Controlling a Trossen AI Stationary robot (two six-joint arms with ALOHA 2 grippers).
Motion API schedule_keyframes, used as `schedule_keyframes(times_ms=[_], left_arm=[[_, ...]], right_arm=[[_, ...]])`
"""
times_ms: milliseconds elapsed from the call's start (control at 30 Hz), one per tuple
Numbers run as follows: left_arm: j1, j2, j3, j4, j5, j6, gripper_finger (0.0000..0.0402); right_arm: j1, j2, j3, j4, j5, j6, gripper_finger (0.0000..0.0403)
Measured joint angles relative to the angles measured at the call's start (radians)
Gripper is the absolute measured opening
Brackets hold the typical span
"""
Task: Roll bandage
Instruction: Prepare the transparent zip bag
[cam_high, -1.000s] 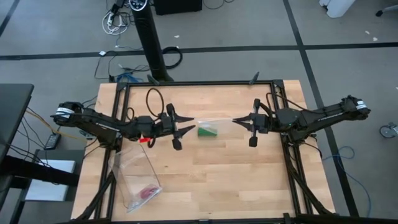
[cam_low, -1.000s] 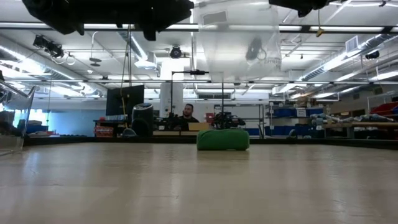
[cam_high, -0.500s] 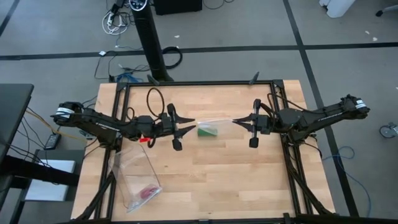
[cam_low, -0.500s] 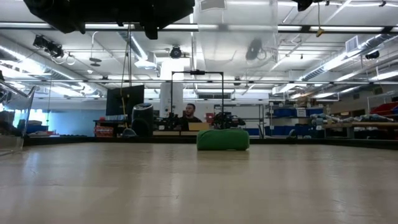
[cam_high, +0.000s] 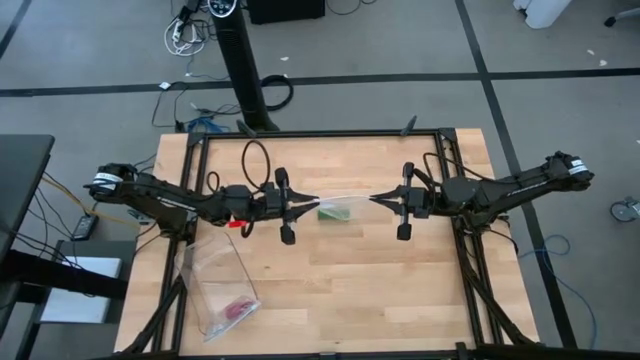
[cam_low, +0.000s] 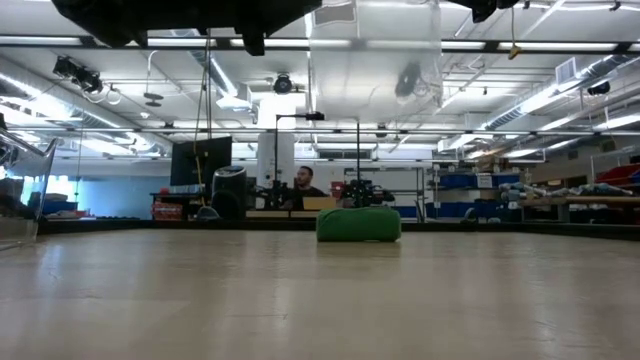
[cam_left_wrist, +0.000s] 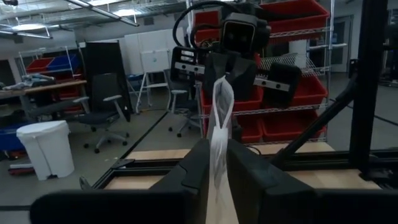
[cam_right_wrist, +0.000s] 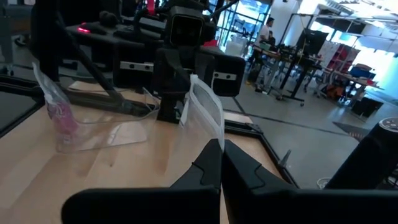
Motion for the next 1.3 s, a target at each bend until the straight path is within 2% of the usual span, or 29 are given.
schedule_keyframes(times_ms=[367,833,967,1300], left_arm=[[-0.004,0.000,0.000,-0.042,0.003,-0.048,0.0051],[-0.002,0.000,0.000,-0.022,0.011,0.029,0.0051],[-0.002,-0.008,0.000,-0.016,0.011,0.046,0.0051],[-0.002,-0.025,0.000,-0.102,0.010,0.078,0.0044]], right_arm=[[0.000,-0.006,0.000,0.021,0.012,0.005,0.0000],[0.000,0.025,0.000,0.099,0.045,-0.006,0.0000],[0.000,0.049,0.000,0.103,0.093,-0.005,0.0000],[0.000,0.068,0.000,0.151,0.106,-0.007,0.0000]])
